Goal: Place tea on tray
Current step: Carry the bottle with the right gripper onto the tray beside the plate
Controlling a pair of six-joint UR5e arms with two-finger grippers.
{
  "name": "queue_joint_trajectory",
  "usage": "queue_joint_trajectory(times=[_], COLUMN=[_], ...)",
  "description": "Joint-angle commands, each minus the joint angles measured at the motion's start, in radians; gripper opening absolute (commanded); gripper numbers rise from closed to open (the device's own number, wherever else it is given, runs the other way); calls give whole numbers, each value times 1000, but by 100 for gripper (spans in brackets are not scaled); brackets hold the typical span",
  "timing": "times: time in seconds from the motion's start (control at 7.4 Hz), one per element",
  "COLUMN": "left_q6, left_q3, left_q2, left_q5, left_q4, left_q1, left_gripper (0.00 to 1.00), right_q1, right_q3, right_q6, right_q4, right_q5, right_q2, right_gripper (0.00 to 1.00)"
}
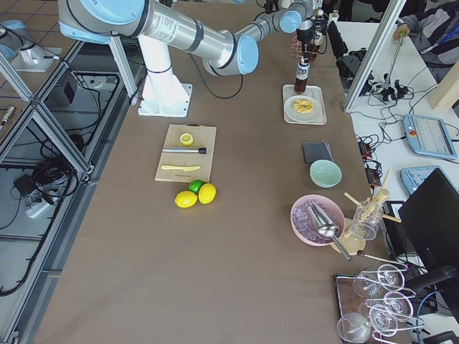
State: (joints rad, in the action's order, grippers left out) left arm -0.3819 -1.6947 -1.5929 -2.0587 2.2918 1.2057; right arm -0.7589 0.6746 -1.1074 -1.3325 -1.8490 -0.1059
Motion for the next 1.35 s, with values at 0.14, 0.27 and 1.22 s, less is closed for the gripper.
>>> queue_joint_trajectory(times=[0.14, 0.27, 1.22], left_q6=[1, 1, -89], left_q3=[3, 3, -11], left_q2=[4, 4, 8], left_q5=[0, 0, -134], left_q4=[0, 0, -23], left_q1=[0, 0, 49], left_gripper=[97, 97, 97], right_q1=[0, 1, -52], right_q3=[-18, -21, 88], right_q6=[7, 12, 72], right_q4=[4, 6, -31], right_q5=[4, 4, -85], right_q2=[2, 0, -32], right_gripper=[0, 0, 100])
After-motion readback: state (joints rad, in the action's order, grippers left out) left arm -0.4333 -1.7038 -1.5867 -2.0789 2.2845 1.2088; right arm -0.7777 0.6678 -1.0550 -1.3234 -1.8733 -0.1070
